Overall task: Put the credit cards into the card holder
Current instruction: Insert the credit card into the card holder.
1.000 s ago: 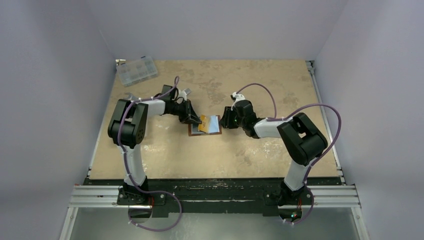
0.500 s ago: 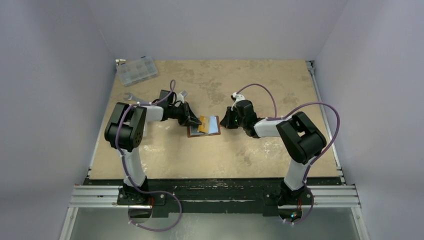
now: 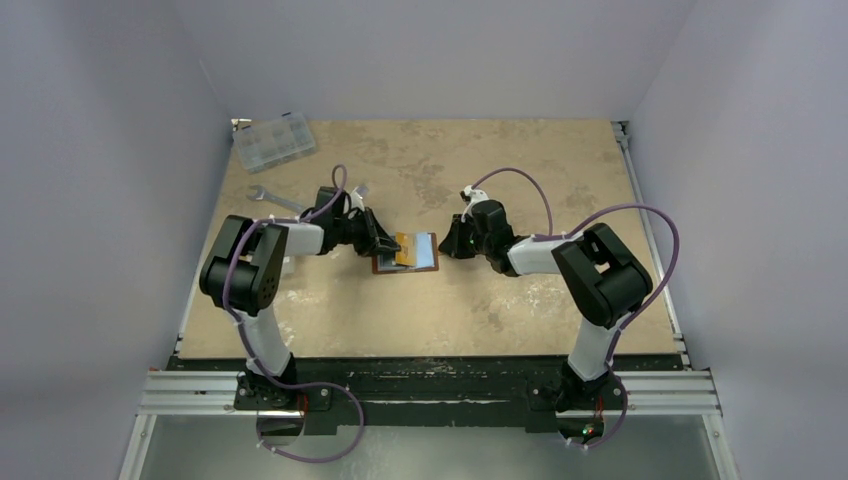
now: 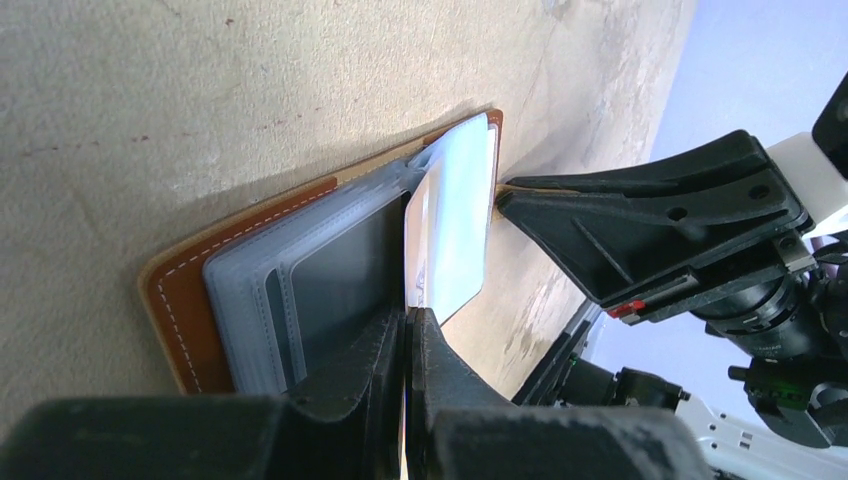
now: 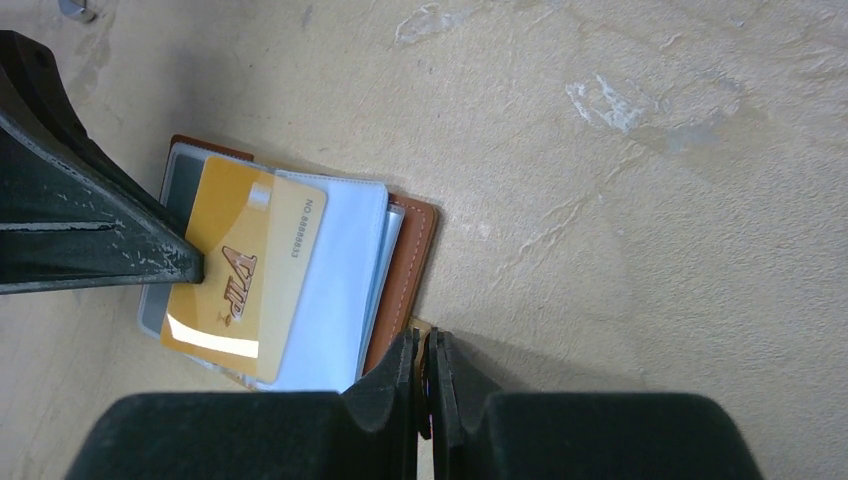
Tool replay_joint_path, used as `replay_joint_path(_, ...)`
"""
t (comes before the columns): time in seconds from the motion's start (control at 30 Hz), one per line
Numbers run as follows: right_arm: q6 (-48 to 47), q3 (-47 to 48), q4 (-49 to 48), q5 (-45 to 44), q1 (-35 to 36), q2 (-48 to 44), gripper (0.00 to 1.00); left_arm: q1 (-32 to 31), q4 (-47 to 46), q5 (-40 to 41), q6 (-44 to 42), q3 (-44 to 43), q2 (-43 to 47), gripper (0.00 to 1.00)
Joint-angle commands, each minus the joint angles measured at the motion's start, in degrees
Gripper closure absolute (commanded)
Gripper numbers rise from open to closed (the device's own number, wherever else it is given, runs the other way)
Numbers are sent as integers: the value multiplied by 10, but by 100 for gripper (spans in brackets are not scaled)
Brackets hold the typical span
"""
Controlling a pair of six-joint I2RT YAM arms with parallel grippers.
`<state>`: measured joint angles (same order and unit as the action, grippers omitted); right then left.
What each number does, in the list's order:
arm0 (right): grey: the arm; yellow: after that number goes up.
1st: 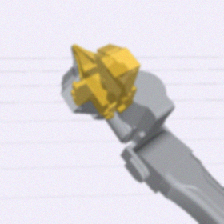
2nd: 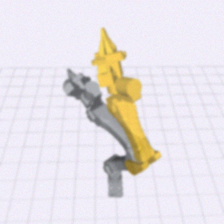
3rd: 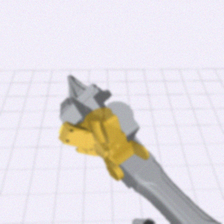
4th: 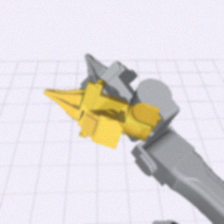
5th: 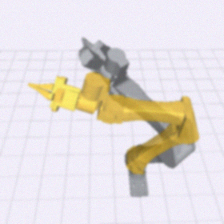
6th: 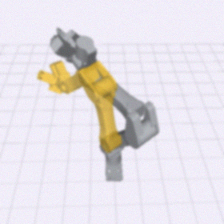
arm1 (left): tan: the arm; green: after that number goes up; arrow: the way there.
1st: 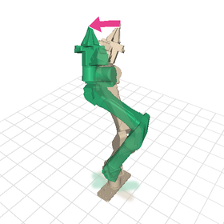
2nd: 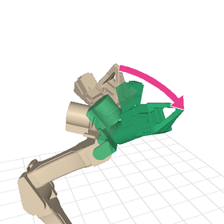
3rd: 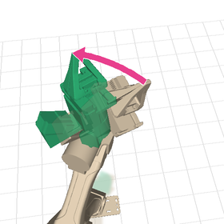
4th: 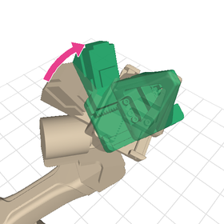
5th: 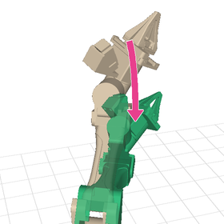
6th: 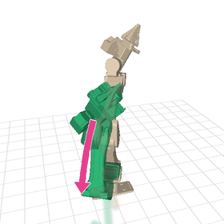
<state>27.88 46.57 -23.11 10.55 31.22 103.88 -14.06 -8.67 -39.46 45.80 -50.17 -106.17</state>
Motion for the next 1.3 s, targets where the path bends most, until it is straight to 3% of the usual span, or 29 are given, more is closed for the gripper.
replay_joint_path(0.0,3,-4,-3,27,8,5,100,-11,-62,50,29,28,28,100)
replay_joint_path(0.17,2,-4,-4,29,8,5,100,-27,-126,45,65,65,30,100)
replay_joint_path(0.33,2,-4,-4,30,9,3,100,-38,-90,40,41,54,28,98)
replay_joint_path(0.47,2,-5,-4,30,8,2,100,-47,18,100,-18,22,66,71)
replay_joint_path(0.63,2,-4,-4,33,8,3,100,-55,108,143,-44,-10,84,47)
replay_joint_path(0.9,1,-5,-4,34,8,0,100,-92,213,221,-63,-59,74,45)
replay_joint_path(1.27,0,-2,-4,34,8,3,100,-183,202,278,-43,-114,30,45)
